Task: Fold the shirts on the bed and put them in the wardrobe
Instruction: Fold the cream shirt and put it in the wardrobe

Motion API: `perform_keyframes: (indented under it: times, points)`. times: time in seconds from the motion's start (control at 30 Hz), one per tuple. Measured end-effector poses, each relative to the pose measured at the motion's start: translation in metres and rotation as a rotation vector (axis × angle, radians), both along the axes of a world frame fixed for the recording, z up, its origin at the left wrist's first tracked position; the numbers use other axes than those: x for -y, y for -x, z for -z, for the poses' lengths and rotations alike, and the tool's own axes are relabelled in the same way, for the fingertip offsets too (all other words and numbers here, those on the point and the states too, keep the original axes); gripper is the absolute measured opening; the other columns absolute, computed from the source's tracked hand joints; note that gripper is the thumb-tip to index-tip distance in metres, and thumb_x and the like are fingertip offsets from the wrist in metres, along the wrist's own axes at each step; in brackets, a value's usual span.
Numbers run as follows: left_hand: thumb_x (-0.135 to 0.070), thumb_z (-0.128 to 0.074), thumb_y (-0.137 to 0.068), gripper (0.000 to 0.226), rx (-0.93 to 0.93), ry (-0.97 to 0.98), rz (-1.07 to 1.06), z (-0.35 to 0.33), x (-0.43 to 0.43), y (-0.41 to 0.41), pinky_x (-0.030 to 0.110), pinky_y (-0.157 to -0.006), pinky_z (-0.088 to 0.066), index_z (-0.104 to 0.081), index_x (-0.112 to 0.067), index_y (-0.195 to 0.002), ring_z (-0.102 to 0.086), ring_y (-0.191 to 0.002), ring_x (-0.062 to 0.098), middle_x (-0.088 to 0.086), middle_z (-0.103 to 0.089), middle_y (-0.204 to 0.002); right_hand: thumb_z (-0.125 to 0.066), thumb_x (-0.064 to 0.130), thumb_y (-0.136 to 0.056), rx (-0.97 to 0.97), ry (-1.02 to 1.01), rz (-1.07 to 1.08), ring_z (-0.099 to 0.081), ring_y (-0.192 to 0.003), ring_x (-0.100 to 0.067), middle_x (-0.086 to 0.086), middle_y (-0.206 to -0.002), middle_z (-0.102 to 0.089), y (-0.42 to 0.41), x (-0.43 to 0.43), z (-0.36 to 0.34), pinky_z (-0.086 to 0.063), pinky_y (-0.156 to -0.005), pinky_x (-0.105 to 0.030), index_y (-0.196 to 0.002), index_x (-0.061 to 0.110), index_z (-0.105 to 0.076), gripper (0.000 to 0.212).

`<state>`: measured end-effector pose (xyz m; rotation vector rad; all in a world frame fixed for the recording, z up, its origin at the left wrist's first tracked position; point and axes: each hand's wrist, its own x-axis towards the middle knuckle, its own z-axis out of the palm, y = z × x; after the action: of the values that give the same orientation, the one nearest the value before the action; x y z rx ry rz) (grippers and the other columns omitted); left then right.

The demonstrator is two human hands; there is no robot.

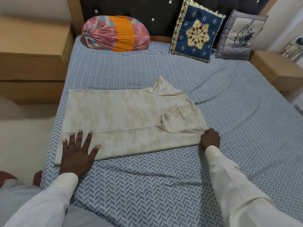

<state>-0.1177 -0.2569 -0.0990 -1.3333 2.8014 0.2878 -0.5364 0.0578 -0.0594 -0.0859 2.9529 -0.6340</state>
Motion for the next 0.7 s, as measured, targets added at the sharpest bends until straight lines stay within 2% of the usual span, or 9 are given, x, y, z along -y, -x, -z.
perform_keyframes:
  times: [0.07, 0.1, 0.2, 0.3, 0.37, 0.47, 0.57, 0.63, 0.7]
  points:
    - [-0.070, -0.012, -0.088, 0.080, -0.022, 0.019, -0.021, -0.005, 0.002, 0.003, 0.045, -0.118, 0.005, -0.029, -0.026, -0.153, -0.015, -0.147, 0.035, 0.010, -0.023, -0.160, -0.058, 0.012, -0.084, -0.047, 0.013, 0.020, -0.050, -0.114, -0.043, -0.025, -0.118, -0.055, -0.001, 0.023, -0.008, -0.041, -0.095, -0.043, -0.106, 0.003, -0.061, 0.024]
    - [-0.067, -0.015, -0.090, 0.077, -0.039, 0.034, -0.032, -0.008, 0.003, 0.009, 0.047, -0.118, -0.003, -0.038, -0.023, -0.149, -0.022, -0.144, 0.036, 0.013, -0.033, -0.155, -0.059, 0.013, -0.083, -0.091, 0.044, -0.037, -0.051, -0.111, -0.042, -0.025, -0.114, -0.056, -0.005, 0.038, -0.010, -0.041, -0.093, -0.043, -0.103, 0.004, -0.060, 0.022]
    - [-0.061, -0.019, -0.091, 0.074, -0.071, 0.068, -0.046, -0.012, 0.025, 0.025, 0.052, -0.115, -0.016, -0.050, -0.017, -0.142, -0.034, -0.136, 0.039, 0.019, -0.043, -0.147, -0.059, 0.016, -0.085, -0.193, 0.120, -0.403, -0.053, -0.100, -0.039, -0.021, -0.101, -0.059, -0.022, 0.102, -0.004, -0.038, -0.091, -0.040, -0.101, 0.005, -0.060, 0.019]
    - [-0.061, -0.018, -0.091, 0.074, -0.036, 0.066, -0.031, -0.013, 0.054, 0.038, 0.052, -0.113, -0.019, -0.048, -0.018, -0.143, -0.037, -0.135, 0.038, 0.018, -0.043, -0.147, -0.054, 0.022, -0.084, -0.127, 0.111, -0.708, -0.055, -0.095, -0.037, -0.015, -0.098, -0.060, -0.038, 0.172, 0.000, -0.041, -0.090, -0.040, -0.106, 0.008, -0.061, 0.027]
    - [-0.059, -0.019, -0.090, 0.074, -0.011, 0.062, -0.020, -0.017, 0.076, 0.048, 0.050, -0.110, -0.024, -0.047, -0.017, -0.143, -0.037, -0.135, 0.037, 0.017, -0.043, -0.148, -0.042, 0.030, -0.087, -0.081, 0.010, -0.819, -0.055, -0.103, -0.039, -0.017, -0.107, -0.061, -0.037, 0.215, 0.000, -0.038, -0.094, -0.041, -0.118, 0.007, -0.058, 0.042]
    - [-0.052, -0.034, -0.095, 0.061, 0.067, 0.060, -0.006, -0.025, 0.114, 0.066, 0.046, -0.106, -0.028, -0.041, -0.018, -0.146, -0.034, -0.134, 0.034, 0.012, -0.037, -0.150, -0.045, 0.022, -0.096, -0.009, -0.198, -0.787, -0.049, -0.116, -0.043, -0.024, -0.125, -0.053, -0.021, 0.267, -0.009, -0.037, -0.099, -0.043, -0.149, 0.014, -0.034, 0.055]
    - [-0.041, -0.046, -0.096, 0.054, 0.078, 0.062, 0.018, -0.036, 0.156, 0.087, 0.042, -0.097, -0.041, -0.039, -0.016, -0.143, -0.043, -0.126, 0.031, 0.012, -0.037, -0.148, -0.045, 0.018, -0.097, 0.066, -0.372, -0.775, -0.054, -0.118, -0.040, -0.025, -0.130, -0.052, 0.001, 0.311, -0.024, -0.043, -0.097, -0.044, -0.157, 0.030, -0.009, 0.072]
    - [-0.030, -0.048, -0.095, 0.056, 0.120, 0.024, 0.018, -0.044, 0.187, 0.101, 0.041, -0.089, -0.047, -0.031, -0.016, -0.147, -0.051, -0.121, 0.031, 0.013, -0.028, -0.153, -0.044, 0.021, -0.096, 0.073, -0.438, -0.776, -0.059, -0.113, -0.038, -0.022, -0.126, -0.058, 0.013, 0.332, -0.028, -0.046, -0.094, -0.042, -0.156, 0.035, -0.012, 0.069]
    - [-0.021, -0.046, -0.095, 0.064, 0.197, -0.032, 0.021, -0.049, 0.216, 0.113, 0.043, -0.092, -0.049, -0.018, -0.017, -0.153, -0.053, -0.121, 0.035, 0.014, -0.019, -0.158, -0.041, 0.023, -0.096, 0.052, -0.480, -0.776, -0.063, -0.105, -0.036, -0.020, -0.118, -0.063, 0.017, 0.344, -0.028, -0.048, -0.088, -0.040, -0.151, 0.036, -0.025, 0.058]
